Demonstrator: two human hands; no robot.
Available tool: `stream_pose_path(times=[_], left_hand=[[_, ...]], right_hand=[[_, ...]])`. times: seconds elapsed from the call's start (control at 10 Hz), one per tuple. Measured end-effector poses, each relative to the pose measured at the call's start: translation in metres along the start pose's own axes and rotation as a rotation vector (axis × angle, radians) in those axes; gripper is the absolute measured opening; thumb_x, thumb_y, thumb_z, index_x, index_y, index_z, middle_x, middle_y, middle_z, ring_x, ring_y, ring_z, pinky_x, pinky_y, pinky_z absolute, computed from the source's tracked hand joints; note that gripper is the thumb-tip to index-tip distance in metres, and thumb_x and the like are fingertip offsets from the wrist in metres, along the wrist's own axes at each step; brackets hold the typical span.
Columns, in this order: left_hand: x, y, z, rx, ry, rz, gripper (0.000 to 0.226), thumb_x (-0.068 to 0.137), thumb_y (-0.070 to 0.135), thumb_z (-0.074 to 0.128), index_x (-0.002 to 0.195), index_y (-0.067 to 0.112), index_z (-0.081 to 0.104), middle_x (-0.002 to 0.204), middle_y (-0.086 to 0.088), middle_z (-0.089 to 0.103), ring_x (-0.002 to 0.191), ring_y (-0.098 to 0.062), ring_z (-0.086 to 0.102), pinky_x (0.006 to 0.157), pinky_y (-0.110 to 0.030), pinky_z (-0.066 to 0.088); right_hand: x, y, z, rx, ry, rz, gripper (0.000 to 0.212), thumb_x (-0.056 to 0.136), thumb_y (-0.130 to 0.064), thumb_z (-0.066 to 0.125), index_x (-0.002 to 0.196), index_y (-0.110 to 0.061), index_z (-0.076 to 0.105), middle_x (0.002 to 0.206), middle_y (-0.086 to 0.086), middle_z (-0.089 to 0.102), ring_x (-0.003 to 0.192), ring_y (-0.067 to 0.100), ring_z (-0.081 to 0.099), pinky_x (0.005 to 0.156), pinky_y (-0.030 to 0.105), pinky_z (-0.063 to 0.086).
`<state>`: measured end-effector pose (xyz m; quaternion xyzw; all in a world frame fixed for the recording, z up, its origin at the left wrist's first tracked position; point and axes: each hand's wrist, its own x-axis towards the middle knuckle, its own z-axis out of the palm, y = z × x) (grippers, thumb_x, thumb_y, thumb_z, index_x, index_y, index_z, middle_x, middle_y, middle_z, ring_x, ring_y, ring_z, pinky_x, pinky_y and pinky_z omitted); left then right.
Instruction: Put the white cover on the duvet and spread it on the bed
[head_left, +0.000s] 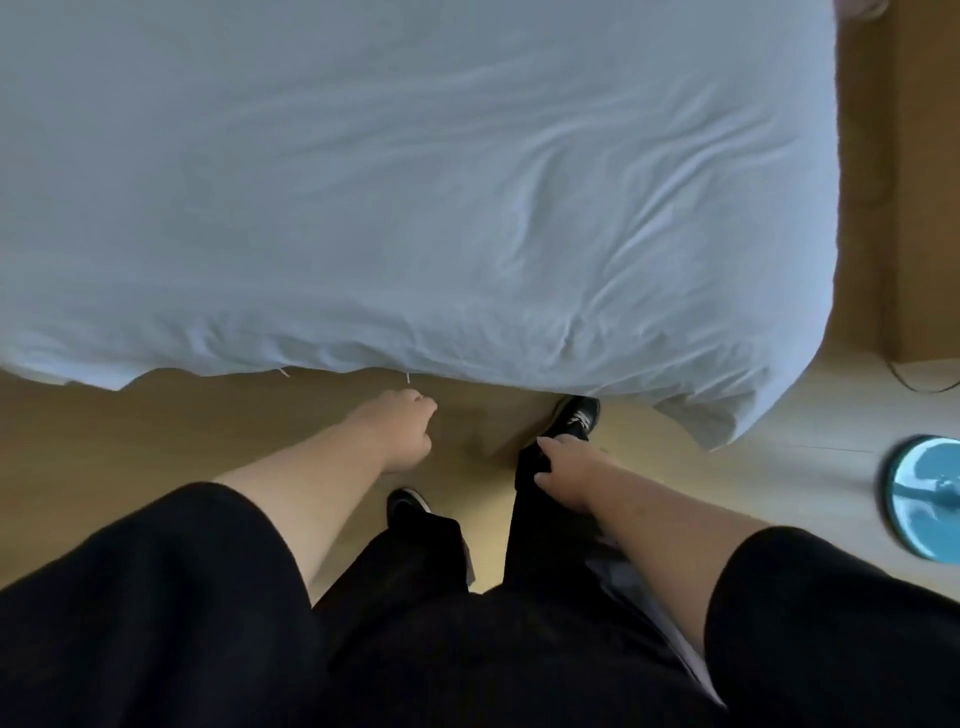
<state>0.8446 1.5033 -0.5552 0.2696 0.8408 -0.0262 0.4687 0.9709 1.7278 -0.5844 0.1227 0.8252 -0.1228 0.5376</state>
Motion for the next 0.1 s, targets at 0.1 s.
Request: stream_pose_path(times=[0.1], left_hand=[[-0.0368, -0.0315, -0.0223, -0.032, 0.057, -0.028, 0.048, 0.095, 0.024, 0.044, 0.143, 0.015, 0.046, 0.144, -0.011, 0.047, 0.13, -0.03, 0.047, 0.104, -0.041, 0.044]], right_hand=[[-0.031, -0.0059, -0.0439, 0.098, 0.168, -0.02, 0.065, 0.091, -0.041, 0.049, 0.152, -0.023, 0.035, 0.153, 0.008, 0.042, 0.14, 0.033, 0.042, 0.109, 0.051, 0.04]])
